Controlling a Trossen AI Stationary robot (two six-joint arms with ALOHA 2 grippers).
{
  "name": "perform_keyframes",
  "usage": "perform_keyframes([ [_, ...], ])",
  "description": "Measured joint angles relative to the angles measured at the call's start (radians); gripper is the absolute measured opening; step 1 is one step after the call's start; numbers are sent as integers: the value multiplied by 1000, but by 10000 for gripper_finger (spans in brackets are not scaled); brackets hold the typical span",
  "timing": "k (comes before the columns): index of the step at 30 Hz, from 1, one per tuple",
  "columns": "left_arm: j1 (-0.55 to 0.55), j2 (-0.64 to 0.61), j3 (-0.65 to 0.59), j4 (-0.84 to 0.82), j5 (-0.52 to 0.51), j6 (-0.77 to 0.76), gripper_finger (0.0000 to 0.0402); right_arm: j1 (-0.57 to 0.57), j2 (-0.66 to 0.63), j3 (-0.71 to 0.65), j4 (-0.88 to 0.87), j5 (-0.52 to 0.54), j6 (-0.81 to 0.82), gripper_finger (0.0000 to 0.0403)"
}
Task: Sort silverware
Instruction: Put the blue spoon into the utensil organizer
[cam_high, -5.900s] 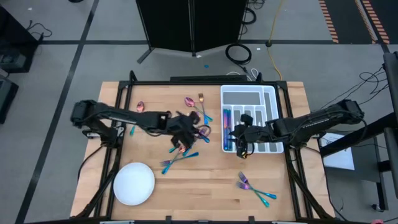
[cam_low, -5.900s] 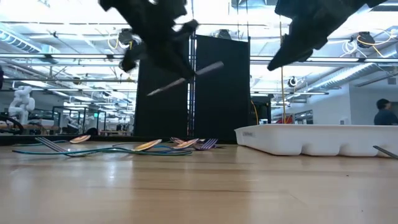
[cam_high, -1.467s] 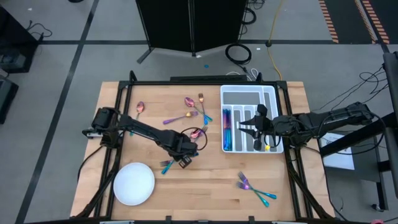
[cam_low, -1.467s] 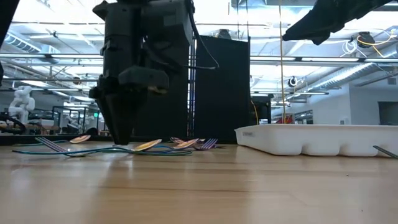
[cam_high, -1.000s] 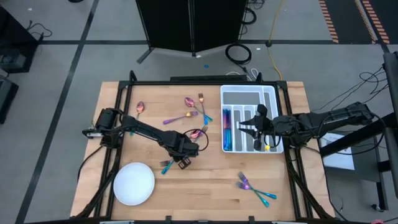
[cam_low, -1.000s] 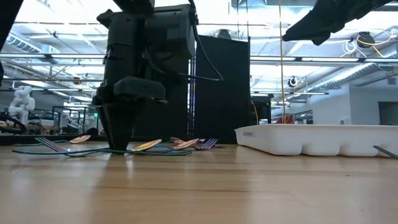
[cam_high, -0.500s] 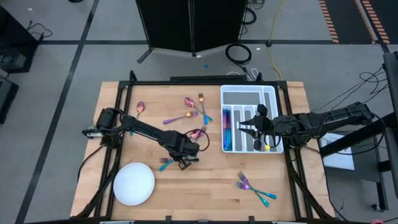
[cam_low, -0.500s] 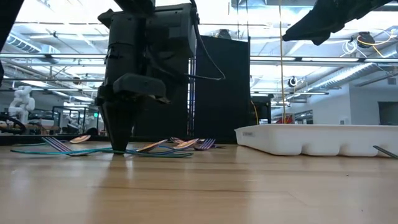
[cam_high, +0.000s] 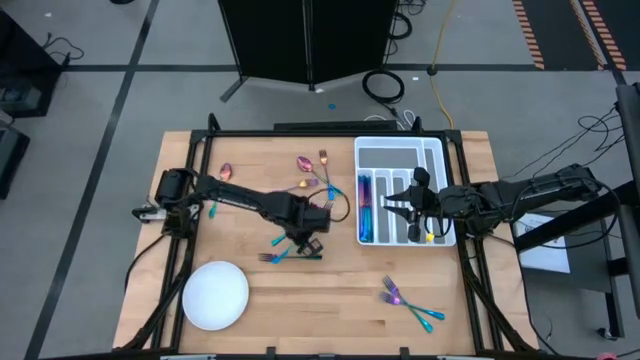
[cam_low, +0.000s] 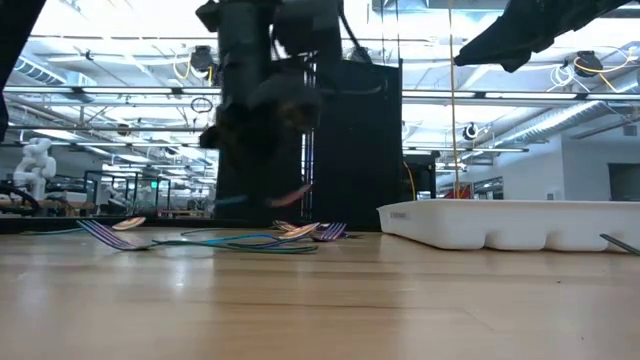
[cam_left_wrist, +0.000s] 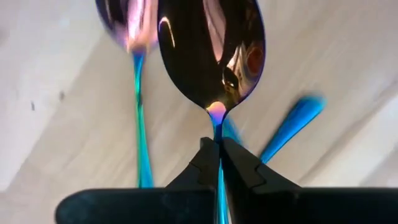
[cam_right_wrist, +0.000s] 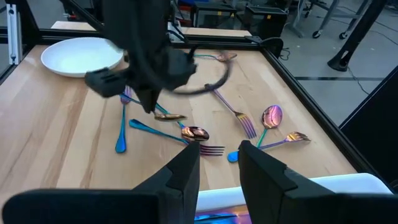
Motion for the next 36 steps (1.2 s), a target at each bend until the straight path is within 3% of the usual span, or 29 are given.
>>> perform_keyframes([
  [4, 41, -18, 55, 46, 14, -67, 8, 0, 0, 0, -4, 0, -1, 95],
  [11, 104, -18, 77, 295, 215, -191, 8, 0, -12, 0, -48, -4, 1, 95],
  [22, 129, 41, 77, 813, -75, -476, 8, 0, -130, 0, -124, -4, 19, 95],
  [30, 158, 194, 120, 986, -83, -618, 8, 0, -193, 1, -135, -4, 27, 95],
  [36, 205, 309, 244, 1005, -48, -620, 8, 0, -197, 1, -135, -4, 26, 95],
])
